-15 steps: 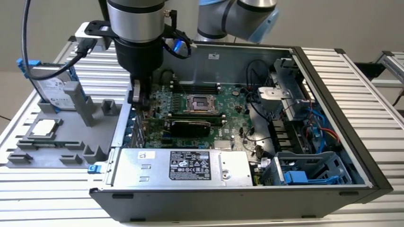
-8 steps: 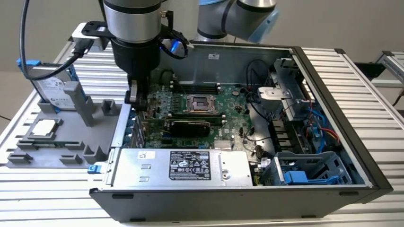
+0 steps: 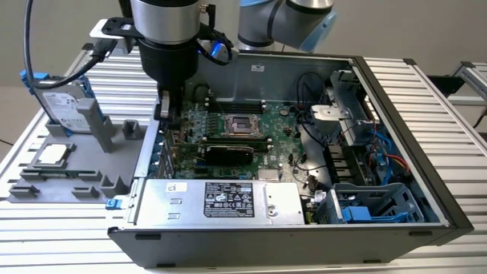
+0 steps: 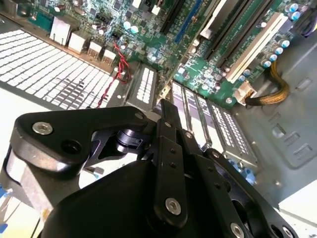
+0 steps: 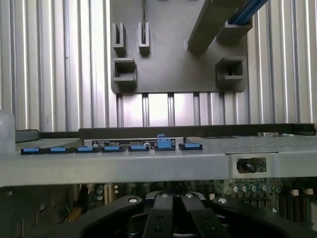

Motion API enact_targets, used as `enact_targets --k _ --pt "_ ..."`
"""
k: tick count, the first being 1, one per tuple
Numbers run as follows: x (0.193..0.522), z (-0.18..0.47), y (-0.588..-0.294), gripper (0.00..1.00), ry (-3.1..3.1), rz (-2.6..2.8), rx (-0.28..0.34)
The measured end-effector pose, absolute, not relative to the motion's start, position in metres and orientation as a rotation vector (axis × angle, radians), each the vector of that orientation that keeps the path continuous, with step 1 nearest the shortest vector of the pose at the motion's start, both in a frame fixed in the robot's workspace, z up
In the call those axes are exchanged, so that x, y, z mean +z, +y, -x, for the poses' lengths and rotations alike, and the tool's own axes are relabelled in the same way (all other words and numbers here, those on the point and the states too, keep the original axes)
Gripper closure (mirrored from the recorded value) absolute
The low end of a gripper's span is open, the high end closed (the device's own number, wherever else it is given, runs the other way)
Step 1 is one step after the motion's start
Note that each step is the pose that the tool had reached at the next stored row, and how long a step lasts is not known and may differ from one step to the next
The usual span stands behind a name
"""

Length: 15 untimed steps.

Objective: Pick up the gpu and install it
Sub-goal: 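Press down on the gpu until it lock into place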

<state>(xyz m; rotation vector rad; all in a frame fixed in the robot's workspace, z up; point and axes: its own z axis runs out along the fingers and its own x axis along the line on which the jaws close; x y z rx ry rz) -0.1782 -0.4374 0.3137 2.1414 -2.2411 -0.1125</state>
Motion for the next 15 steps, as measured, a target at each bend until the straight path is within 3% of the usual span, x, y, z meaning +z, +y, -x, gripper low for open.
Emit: enact_targets --k 15 --pt "0.315 0.125 -0.437 1.00 -2.238 -2.139 -0.117"
